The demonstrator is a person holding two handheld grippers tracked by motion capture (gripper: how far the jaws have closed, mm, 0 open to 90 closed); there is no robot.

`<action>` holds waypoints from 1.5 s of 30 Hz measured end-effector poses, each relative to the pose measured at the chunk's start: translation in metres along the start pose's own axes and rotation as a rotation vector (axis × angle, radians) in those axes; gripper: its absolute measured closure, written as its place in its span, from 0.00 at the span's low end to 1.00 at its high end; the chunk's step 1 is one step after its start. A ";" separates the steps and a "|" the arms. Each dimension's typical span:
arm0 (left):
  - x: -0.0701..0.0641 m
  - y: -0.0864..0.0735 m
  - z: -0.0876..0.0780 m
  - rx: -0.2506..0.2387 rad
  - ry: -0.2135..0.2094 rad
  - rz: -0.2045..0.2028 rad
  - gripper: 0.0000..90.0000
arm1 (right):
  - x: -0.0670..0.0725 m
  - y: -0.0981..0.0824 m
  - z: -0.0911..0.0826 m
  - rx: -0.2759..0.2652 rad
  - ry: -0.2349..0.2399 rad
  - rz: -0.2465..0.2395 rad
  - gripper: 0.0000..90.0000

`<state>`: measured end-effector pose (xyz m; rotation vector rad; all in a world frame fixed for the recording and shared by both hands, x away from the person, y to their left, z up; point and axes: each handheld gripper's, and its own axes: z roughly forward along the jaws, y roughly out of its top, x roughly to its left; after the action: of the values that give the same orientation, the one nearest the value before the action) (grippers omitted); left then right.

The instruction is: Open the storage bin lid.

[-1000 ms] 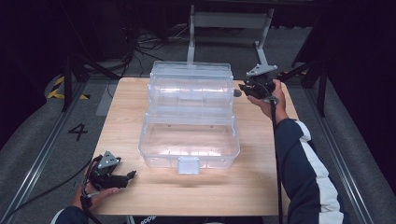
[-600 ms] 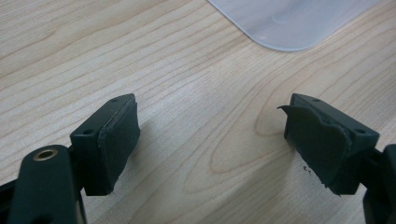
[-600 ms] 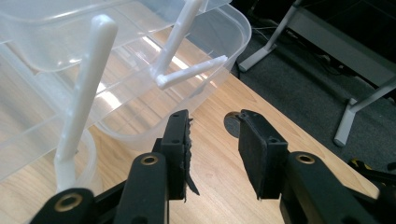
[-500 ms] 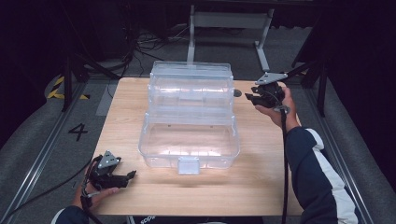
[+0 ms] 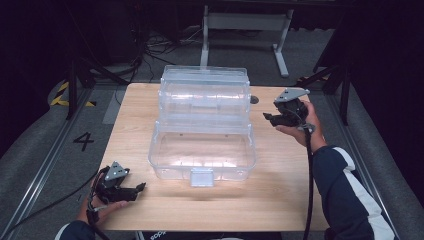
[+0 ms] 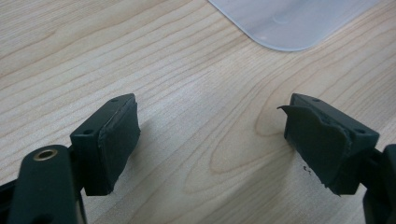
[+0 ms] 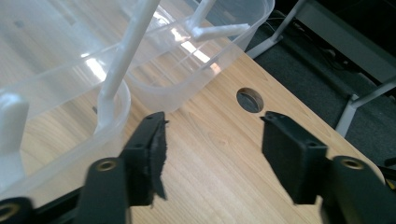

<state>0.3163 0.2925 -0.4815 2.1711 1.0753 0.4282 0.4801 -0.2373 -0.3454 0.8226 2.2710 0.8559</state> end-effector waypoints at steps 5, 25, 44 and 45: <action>0.000 0.000 0.000 0.000 0.000 0.000 0.21 | 0.008 -0.008 -0.004 0.013 -0.011 -0.022 0.37; 0.000 0.000 0.000 0.004 0.001 0.001 0.21 | 0.032 -0.061 -0.021 0.061 -0.002 -0.057 0.30; 0.000 0.000 -0.001 0.006 -0.003 0.001 0.21 | 0.043 -0.132 -0.044 0.056 -0.010 0.010 0.25; 0.000 0.000 -0.001 0.007 -0.003 -0.001 0.21 | 0.043 -0.137 -0.045 0.056 -0.009 0.019 0.24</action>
<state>0.3157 0.2926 -0.4810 2.1767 1.0778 0.4212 0.3747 -0.3065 -0.4276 0.8728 2.2918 0.7994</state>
